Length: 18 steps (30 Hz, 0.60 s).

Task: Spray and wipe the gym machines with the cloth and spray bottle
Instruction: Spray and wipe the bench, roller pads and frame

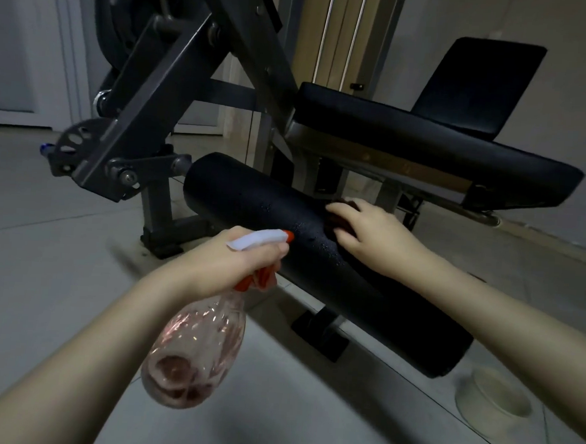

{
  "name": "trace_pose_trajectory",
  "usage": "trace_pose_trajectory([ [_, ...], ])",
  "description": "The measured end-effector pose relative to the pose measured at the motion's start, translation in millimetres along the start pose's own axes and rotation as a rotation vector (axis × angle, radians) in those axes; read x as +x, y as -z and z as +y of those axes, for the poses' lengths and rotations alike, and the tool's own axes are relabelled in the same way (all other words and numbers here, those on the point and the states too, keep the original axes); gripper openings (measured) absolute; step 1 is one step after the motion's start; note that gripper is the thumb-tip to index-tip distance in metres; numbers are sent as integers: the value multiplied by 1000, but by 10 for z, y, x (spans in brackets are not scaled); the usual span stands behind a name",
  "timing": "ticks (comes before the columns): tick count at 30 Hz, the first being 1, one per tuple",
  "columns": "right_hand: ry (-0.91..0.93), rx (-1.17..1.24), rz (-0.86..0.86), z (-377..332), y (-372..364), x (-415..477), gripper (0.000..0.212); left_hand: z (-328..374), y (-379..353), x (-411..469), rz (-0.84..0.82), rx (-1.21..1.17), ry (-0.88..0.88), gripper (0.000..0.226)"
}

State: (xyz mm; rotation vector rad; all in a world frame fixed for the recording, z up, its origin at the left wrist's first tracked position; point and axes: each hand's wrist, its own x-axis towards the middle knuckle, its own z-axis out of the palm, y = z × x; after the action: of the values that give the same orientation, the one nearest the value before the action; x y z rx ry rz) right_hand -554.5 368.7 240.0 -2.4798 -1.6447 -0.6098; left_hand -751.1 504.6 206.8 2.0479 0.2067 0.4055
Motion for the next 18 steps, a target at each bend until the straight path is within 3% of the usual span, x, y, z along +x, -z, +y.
trace_pose_trajectory([
  [2, -12, -4, 26, -146, -141, 279, 50, 36, 7, -7, 6, -8, 3, 67],
  [7, 47, -12, 78, -347, -279, 436, 45, 116, 13, -39, -16, -29, 6, 39],
  [11, 221, -96, 18, -175, -143, -216, 48, 123, 88, -45, -13, -49, 6, 52],
  [14, 271, -203, 65, -79, -111, -591, 54, 121, 109, -55, -3, -48, 5, 56],
  [18, 270, -273, 97, -181, -243, -460, 66, 81, 89, -53, -4, -18, 17, 28],
])
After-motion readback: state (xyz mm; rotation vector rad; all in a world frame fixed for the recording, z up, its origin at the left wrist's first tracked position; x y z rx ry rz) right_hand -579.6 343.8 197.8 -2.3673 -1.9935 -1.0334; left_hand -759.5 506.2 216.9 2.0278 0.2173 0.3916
